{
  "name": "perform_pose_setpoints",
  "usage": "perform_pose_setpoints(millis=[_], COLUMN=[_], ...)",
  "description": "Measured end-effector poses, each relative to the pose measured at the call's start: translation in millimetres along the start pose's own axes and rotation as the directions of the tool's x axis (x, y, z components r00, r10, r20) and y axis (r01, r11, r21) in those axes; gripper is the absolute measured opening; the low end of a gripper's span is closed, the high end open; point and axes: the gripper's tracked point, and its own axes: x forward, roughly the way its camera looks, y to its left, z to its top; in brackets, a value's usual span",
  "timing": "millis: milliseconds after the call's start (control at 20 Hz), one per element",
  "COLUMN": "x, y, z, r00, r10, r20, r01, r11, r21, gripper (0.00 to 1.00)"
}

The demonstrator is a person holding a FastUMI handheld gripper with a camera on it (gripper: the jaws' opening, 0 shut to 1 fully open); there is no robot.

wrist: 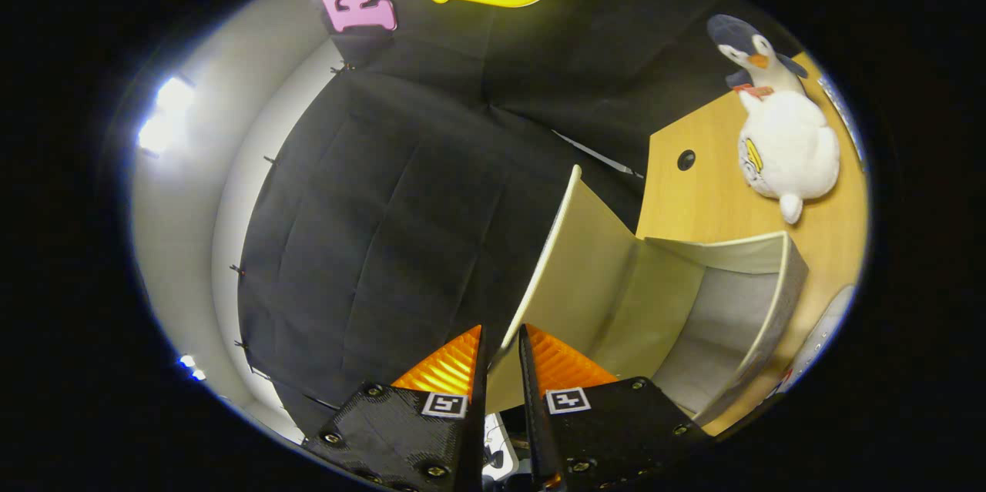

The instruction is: Open the storage box then place both shoes into the box .Put the left shoe in first, then the right shoe, with the right side of both shoes facing outward in a uniform manner.

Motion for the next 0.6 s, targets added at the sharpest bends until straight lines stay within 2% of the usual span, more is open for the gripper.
perform_pose_setpoints(millis=[350, 600], x=[85, 139], y=[14, 4], z=[-4, -9], r00=[0.997, 0.992], r10=[-0.006, -0.052], r20=[-0.082, -0.119], r01=[0.005, 0.05], r11=[1.0, 0.999], r21=[-0.016, -0.018], gripper=[0.23, 0.23])
